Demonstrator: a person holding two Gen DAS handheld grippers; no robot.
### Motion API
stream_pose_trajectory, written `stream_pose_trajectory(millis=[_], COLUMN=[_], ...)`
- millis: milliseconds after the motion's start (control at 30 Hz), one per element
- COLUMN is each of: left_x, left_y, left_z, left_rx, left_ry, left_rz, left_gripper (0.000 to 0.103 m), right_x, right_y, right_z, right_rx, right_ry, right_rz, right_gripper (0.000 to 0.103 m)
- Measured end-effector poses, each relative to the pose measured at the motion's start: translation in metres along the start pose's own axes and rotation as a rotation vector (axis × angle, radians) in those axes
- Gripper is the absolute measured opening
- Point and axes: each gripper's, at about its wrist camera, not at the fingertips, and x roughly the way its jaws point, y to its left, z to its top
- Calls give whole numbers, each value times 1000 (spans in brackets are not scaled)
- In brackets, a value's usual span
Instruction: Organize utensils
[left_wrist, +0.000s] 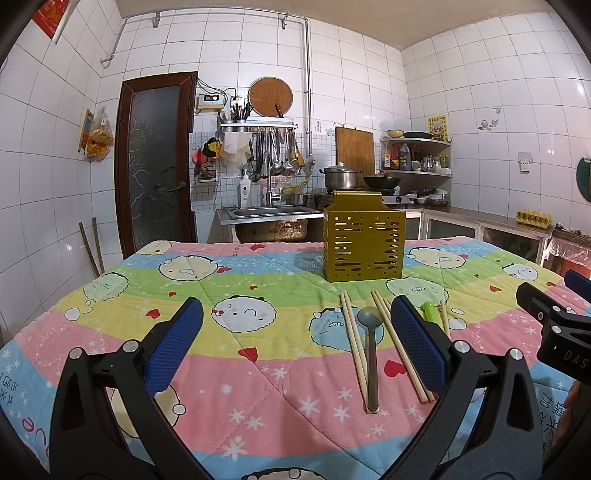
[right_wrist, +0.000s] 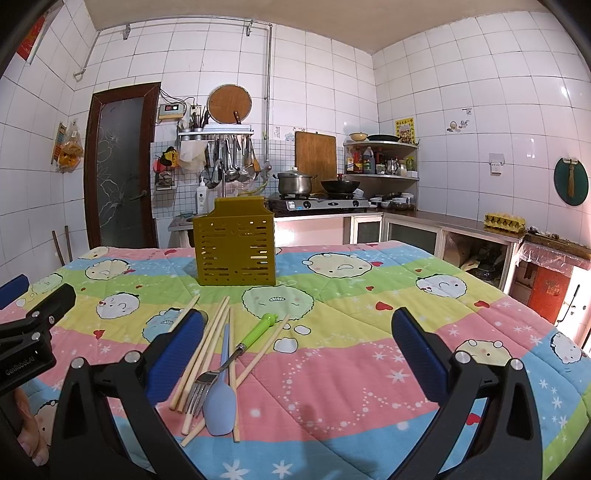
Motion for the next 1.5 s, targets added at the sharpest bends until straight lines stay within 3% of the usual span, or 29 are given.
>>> stream_pose_trajectory(millis=[1233,1500], left_x=[2,4], left_y=[6,3], left_z=[1,0], left_rx=[-13,-4], left_ry=[15,20], left_rz=[8,25], left_gripper=[98,98], right_x=[-2,8], right_y=[-6,-5], right_z=[2,2], right_rx=[15,20], right_ry=[-10,36], right_rz=[0,-12], right_gripper=[99,99])
